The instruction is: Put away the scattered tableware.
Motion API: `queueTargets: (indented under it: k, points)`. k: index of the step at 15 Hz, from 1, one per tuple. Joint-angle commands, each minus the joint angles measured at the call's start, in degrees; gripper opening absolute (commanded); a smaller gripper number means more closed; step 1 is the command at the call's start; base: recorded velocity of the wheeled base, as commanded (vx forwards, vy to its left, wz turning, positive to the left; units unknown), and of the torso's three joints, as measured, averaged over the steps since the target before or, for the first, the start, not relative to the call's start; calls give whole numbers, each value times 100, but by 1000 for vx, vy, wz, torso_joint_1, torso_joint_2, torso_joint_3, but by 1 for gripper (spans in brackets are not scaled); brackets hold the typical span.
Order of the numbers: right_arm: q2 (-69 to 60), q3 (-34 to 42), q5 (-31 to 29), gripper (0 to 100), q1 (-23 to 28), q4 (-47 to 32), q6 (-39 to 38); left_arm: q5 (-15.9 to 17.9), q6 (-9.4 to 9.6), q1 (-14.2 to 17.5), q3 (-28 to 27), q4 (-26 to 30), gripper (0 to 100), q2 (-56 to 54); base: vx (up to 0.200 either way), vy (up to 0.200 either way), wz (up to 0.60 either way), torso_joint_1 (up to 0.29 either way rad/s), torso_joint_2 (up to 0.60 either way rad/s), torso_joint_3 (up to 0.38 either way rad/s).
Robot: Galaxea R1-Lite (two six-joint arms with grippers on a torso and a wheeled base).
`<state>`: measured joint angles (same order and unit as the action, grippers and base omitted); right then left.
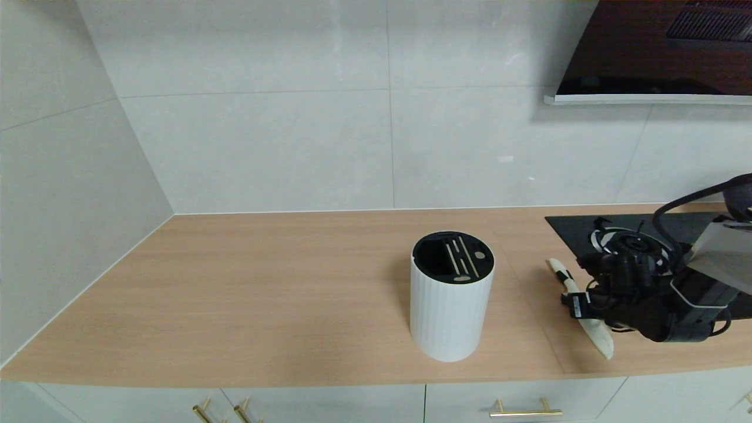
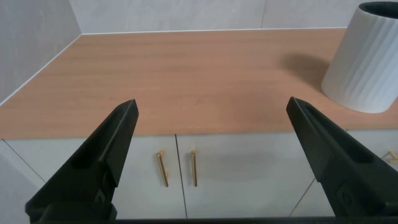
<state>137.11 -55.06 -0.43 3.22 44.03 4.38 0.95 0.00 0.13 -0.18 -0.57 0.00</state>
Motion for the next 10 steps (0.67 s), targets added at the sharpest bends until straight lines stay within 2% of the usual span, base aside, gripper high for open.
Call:
queueTargets:
  k: [1,6,10]
  points:
    - [27,5,-1,0,-5,-26,2,2,0,4,1,-4,100,0,0,0,0,0,0,0]
    - [-88,22,-1,0,-5,-17,-16,2,9,4,1,-4,100,0,0,0,0,0,0,0]
    - [-1257,426,60,0,-23,9,-51,10,18,4,1,-4,100,0,0,0,0,0,0,0]
